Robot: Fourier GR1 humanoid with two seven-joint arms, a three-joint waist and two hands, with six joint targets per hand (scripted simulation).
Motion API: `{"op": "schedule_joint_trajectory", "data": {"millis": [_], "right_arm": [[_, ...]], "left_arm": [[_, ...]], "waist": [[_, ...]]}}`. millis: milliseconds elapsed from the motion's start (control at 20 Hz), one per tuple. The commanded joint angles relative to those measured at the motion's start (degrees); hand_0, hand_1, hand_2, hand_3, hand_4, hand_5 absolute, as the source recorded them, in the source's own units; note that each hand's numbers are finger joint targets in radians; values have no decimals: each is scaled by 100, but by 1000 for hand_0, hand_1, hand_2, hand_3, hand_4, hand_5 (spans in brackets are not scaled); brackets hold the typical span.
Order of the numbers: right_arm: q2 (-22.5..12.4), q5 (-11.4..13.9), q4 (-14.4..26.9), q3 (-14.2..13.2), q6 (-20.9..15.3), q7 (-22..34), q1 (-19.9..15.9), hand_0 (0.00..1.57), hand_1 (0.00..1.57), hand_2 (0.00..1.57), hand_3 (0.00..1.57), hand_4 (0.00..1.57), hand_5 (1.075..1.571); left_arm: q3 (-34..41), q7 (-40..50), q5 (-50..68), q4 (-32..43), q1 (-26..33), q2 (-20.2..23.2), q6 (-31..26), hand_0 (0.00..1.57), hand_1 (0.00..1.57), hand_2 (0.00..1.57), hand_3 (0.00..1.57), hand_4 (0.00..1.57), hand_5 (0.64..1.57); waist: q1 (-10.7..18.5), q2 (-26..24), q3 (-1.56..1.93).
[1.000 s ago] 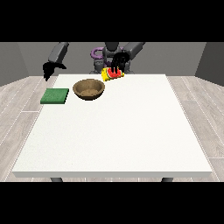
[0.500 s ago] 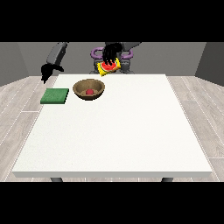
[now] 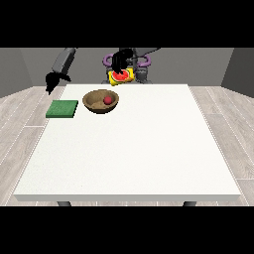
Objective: Pick the cup and pour the ball into the bowl, then pick the bowl and place it on the pad
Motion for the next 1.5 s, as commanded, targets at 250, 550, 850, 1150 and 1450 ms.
{"op": "schedule_joint_trajectory", "data": {"millis": [250, 550, 850, 1150, 1450], "right_arm": [[137, -19, -180, 131, 119, 67, -52, 0, 0, 259, 385, 429, 1526], [34, -218, 67, -33, 75, 585, -128, 0, 0, 340, 331, 716, 1559], [-318, -451, 71, -299, 380, 361, 452, 0, 0, 340, 331, 716, 1559], [-342, -641, -193, -502, 106, 250, 175, 0, 0, 351, 301, 714, 1553], [-322, -870, -377, -695, 11, 159, -103, 0, 0, 417, 241, 685, 1550]], "left_arm": [[8, -658, -578, -101, -8, 294, -358, 1478, 1478, 1571, 1571, 1127, 1539], [933, -861, 136, -750, 45, 442, -246, 211, 211, 1571, 1571, 1021, 1569], [2139, -1534, 1554, -1169, 1437, 1127, 921, 1520, 1520, 1571, 1571, 869, 1514], [2708, -2892, 3326, -1158, 2860, 523, 1761, 1268, 1268, 1088, 797, 1397, 1571], [3688, -4982, 5195, -1232, 2793, 854, 1611, 1176, 1176, 1071, 719, 1413, 1564]], "waist": [[-101, -57, -6], [467, -87, -10], [931, 111, -32], [1500, 1188, -87], [1803, 2013, -34]]}}
